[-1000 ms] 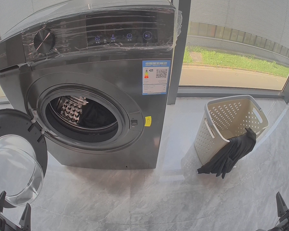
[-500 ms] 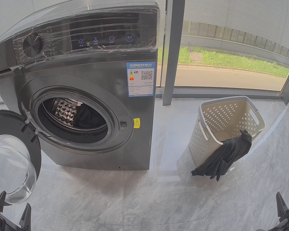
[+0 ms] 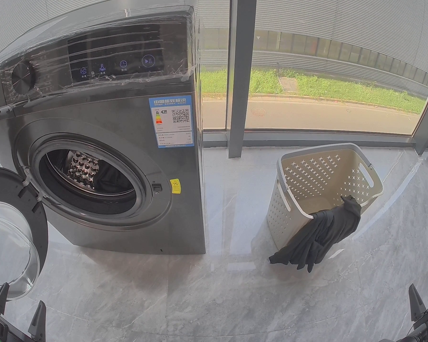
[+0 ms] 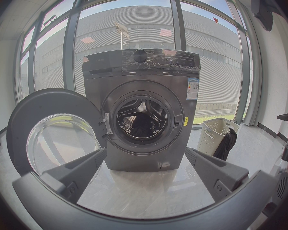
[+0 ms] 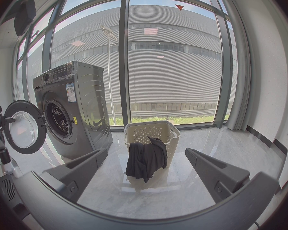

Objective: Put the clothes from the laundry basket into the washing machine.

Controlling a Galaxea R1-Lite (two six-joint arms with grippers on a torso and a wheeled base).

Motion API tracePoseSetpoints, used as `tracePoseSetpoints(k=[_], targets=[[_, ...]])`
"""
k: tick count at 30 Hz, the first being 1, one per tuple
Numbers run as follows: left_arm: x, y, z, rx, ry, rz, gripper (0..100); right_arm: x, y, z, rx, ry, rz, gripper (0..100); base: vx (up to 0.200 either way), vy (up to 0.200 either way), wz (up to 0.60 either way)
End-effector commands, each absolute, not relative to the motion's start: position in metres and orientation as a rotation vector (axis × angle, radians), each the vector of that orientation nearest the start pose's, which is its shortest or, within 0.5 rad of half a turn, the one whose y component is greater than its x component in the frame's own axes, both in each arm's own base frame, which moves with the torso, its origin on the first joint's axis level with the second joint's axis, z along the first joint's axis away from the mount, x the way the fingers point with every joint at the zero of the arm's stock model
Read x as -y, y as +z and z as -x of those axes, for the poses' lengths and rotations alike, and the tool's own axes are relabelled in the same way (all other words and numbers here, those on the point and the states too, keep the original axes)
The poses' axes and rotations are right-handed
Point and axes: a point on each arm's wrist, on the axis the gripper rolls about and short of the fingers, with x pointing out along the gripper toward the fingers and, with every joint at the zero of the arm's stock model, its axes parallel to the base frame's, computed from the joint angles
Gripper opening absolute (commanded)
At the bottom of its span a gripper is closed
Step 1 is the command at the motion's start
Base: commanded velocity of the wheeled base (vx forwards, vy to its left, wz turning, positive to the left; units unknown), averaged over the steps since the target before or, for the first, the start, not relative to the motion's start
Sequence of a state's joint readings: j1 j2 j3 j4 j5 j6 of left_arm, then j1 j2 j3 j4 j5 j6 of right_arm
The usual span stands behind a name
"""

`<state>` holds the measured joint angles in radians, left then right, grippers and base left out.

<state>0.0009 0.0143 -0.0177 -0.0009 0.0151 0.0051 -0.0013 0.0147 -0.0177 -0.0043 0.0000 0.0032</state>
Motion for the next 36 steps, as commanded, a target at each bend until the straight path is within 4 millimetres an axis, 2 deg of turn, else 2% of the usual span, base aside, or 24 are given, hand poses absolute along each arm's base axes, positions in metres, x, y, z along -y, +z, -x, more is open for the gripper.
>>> tracePoseSetpoints(k=[1, 10, 36], targets=[[-0.0003, 0.0758, 0.0228, 0.003, 0.015, -0.006, 100, 0.0000, 0.0760, 0.0228, 0.005, -0.003, -0.003, 100, 0.200, 0.000, 0.00], [-0.0003, 0.0756, 0.0228, 0.001, 0.017, -0.006, 100, 0.0000, 0.0760, 0.0228, 0.005, -0.003, -0.003, 100, 0.000, 0.000, 0.00], [-0.0003, 0.0756, 0.0228, 0.001, 0.017, -0.006, 100, 0.0000, 0.0760, 0.0228, 0.005, -0.002, -0.003, 100, 0.000, -0.200, 0.00]])
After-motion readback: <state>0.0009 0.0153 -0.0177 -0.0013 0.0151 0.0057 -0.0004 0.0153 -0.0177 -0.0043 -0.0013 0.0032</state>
